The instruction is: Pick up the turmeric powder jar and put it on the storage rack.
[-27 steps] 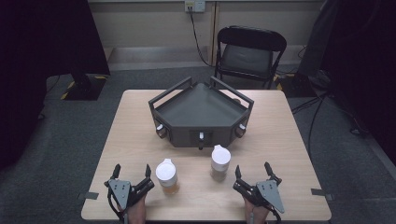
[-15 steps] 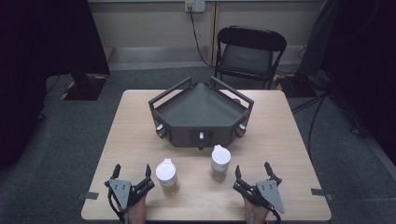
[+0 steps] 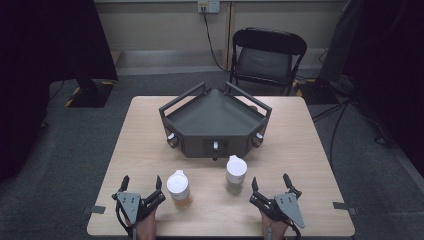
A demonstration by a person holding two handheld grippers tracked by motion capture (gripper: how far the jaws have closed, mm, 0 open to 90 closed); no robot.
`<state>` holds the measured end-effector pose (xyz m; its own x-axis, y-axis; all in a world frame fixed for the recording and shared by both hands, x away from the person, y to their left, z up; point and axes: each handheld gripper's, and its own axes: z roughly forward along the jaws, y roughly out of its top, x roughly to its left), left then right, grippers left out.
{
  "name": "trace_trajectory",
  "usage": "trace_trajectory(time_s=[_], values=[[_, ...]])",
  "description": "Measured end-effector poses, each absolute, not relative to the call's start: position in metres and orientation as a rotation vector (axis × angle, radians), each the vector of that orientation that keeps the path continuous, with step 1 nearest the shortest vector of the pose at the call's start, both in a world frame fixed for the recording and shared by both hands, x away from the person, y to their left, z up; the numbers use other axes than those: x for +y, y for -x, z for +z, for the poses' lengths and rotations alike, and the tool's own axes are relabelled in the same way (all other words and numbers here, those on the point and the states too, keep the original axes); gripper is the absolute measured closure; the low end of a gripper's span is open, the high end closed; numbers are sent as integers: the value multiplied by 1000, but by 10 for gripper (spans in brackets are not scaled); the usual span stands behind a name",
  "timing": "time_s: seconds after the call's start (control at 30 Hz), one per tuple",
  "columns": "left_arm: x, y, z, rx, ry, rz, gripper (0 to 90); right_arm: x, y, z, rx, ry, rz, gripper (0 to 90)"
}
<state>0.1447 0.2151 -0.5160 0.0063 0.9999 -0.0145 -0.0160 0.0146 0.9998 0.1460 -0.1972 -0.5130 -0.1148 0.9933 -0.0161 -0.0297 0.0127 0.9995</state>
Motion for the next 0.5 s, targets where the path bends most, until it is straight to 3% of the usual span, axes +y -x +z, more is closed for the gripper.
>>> trace_trajectory(time_s=[0.5], values=[[226, -139, -500, 1184, -1144, 1130, 3, -197, -146, -513, 1279, -1121, 1295, 10]])
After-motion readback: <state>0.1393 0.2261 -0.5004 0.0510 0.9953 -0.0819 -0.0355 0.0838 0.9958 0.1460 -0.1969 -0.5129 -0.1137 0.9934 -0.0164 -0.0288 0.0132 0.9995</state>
